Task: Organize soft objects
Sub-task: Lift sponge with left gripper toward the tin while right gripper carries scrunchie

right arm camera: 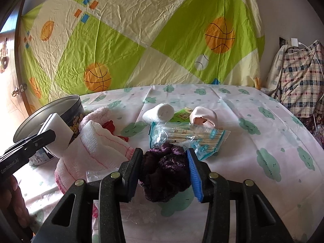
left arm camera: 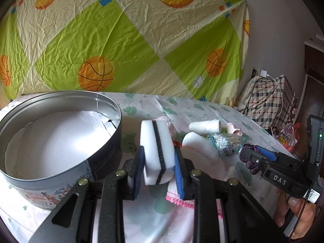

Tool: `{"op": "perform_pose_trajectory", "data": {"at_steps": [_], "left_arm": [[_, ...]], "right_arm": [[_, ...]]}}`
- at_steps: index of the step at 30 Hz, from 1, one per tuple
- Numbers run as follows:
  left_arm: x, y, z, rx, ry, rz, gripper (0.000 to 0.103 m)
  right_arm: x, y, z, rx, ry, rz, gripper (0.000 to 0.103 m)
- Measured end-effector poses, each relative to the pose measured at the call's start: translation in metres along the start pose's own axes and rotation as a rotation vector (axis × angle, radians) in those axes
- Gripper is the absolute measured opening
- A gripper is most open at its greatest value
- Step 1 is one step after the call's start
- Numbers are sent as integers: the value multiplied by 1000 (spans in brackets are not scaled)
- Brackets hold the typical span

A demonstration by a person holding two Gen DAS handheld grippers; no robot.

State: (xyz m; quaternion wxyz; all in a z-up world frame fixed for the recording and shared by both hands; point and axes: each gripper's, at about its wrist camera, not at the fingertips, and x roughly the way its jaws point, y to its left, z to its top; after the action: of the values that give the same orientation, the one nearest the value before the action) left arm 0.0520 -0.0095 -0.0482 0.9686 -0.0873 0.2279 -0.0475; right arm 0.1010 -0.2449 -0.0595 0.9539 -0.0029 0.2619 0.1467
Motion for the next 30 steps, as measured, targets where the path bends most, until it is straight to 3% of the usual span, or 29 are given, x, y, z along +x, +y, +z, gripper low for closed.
{"op": "perform_pose_trajectory", "data": {"at_steps": [8,30], "left_arm": [[-14,-6,-3,32,-85,6,26],[-30,-6,-10,55,-192,29,26]], "right_arm": [[-10,2,-2,-10,-64,-6,46],[-31,5,-7,-27,-196,-21,46]]}}
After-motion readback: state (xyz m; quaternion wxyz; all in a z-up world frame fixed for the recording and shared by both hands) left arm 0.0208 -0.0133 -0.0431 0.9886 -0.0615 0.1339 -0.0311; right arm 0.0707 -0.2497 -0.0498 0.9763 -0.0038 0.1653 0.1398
